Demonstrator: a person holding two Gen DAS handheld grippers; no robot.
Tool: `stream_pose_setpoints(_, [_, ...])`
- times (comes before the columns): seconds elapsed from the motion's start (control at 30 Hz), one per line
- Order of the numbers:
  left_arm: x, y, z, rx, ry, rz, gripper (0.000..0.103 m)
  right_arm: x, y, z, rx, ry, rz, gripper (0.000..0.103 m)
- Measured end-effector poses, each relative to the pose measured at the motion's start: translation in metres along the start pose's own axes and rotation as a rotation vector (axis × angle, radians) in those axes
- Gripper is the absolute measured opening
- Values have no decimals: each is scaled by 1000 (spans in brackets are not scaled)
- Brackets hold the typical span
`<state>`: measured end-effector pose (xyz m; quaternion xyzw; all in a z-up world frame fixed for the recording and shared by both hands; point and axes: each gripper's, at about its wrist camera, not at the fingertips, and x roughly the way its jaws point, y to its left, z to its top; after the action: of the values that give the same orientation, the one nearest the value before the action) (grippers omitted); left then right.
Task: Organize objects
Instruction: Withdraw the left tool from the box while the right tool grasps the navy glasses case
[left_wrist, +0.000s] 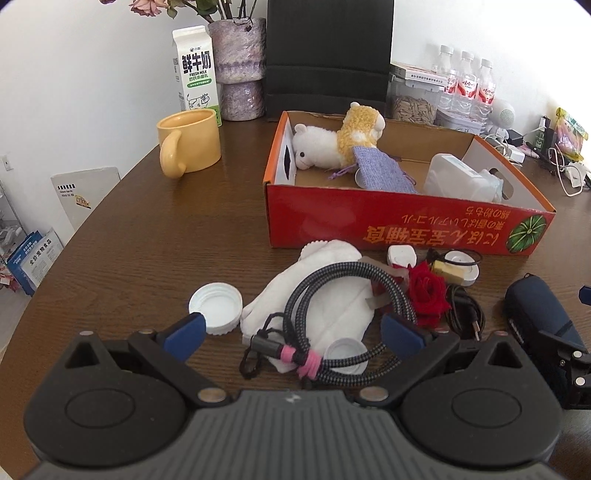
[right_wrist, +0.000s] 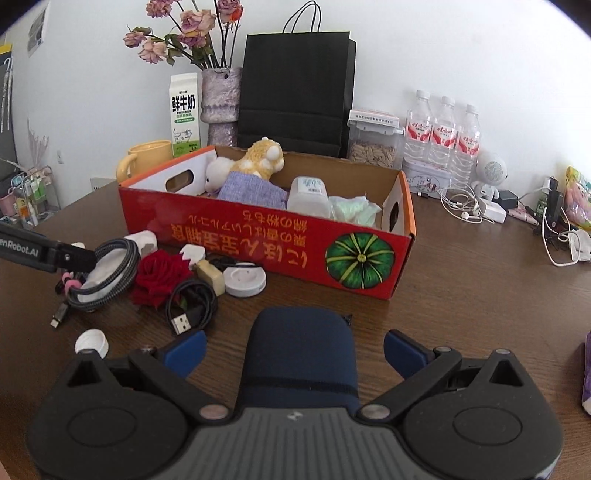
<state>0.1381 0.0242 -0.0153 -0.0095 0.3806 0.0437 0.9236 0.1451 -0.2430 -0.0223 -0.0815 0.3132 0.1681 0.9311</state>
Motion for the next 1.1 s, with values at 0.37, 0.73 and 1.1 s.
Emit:
stream_pose_setpoints(0.37, [-7, 17, -26, -15, 31, 11, 103, 4, 0, -22, 35, 68, -4, 102])
stream_pose_setpoints(0.73, [-6, 33, -35, -37, 52, 19, 103, 6, 5, -22, 53, 63, 16, 70])
stream_pose_setpoints(1.1, [-4, 32, -40, -39, 63, 4, 103, 2, 7, -22, 52, 37, 17, 66])
